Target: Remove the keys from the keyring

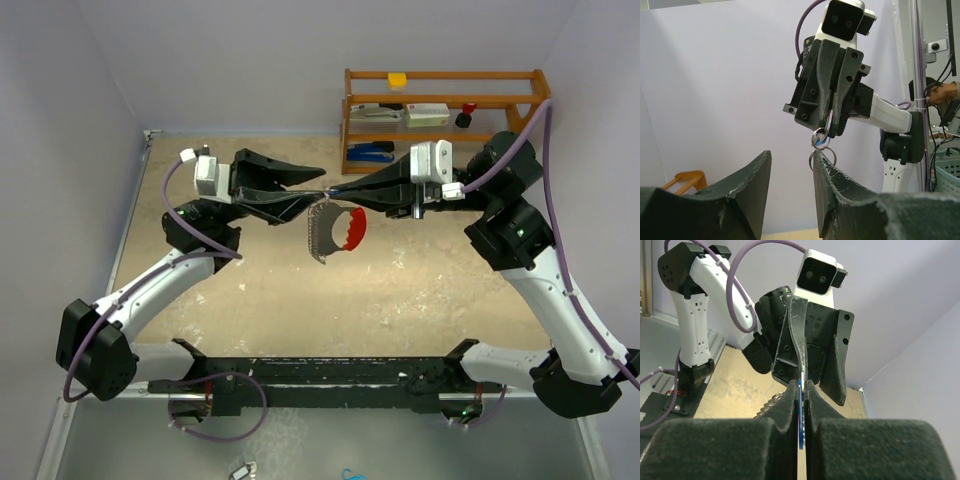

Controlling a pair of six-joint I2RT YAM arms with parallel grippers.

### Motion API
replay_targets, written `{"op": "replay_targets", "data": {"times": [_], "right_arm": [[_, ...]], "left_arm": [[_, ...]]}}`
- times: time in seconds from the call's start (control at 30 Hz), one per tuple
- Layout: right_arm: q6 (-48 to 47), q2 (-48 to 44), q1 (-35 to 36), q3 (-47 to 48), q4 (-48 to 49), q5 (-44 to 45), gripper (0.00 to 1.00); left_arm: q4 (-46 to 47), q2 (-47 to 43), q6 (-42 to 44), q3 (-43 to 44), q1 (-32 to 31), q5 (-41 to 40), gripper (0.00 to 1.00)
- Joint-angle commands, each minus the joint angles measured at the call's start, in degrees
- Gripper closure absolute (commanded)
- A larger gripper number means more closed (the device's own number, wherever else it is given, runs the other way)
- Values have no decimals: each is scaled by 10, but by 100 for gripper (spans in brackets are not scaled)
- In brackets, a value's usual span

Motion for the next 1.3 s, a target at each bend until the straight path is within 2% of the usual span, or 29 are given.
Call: {"op": "replay_targets", "data": {"times": [0.0,0.7,0.83,0.93,1.0,1.27], "right_arm": [[9,0,2,3,50,1,100],[14,13,2,-2,67,7,100],[15,20,2,2,68,6,100],[17,22,2,3,68,5,100],[19,24,2,4,67,5,100],[15,29,2,9,62,12,100]], "left_arm": [[45,8,-30,24,3,0,64],[85,15,-69,29,2,8,67],[94,21,-77,35,2,12,76],[92,24,-78,38,2,11,88],[89,24,-76,37,2,7,100],[69,27,-58,42,2,7,100]]}}
